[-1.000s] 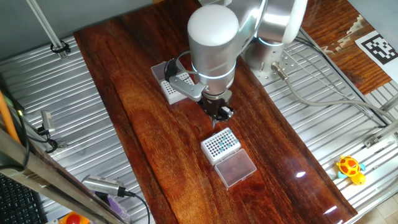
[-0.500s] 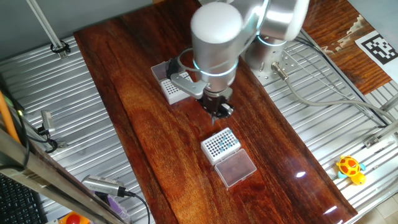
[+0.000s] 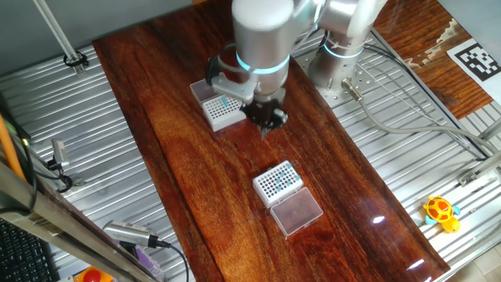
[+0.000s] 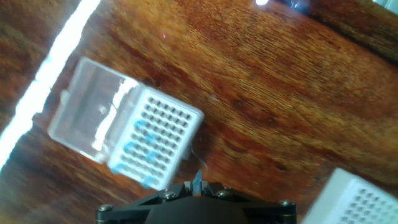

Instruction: Transfer all medium pipette tips from one holder to another

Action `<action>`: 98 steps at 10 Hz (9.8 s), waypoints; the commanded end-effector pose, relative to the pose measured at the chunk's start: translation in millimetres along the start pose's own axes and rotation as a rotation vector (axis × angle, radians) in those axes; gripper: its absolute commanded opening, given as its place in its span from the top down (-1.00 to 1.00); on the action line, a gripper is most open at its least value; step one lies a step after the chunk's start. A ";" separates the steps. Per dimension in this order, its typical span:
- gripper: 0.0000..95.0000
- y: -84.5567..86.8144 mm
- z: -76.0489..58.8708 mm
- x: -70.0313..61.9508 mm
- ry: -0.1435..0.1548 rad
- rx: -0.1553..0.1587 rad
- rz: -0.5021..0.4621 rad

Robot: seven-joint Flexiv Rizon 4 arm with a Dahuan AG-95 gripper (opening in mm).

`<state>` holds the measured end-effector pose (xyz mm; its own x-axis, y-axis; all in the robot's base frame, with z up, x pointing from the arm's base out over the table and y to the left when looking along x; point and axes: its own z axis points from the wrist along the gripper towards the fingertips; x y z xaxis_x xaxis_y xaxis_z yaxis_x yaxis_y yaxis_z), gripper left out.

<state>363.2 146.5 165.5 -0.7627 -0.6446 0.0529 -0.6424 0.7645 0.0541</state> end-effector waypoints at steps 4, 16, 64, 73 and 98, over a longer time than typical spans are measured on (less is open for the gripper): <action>1.00 -10.8 1.2 8.5 -0.010 0.017 0.084; 1.00 -77.7 3.6 58.4 -0.033 0.000 0.248; 1.00 -139.8 33.9 79.3 -0.075 0.055 0.259; 1.00 -138.8 34.7 80.3 -0.084 0.041 0.260; 1.00 -139.5 57.2 74.6 -0.082 0.053 0.228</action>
<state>391.7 -8.0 104.6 -0.8911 -0.4532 -0.0231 -0.4533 0.8913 -0.0022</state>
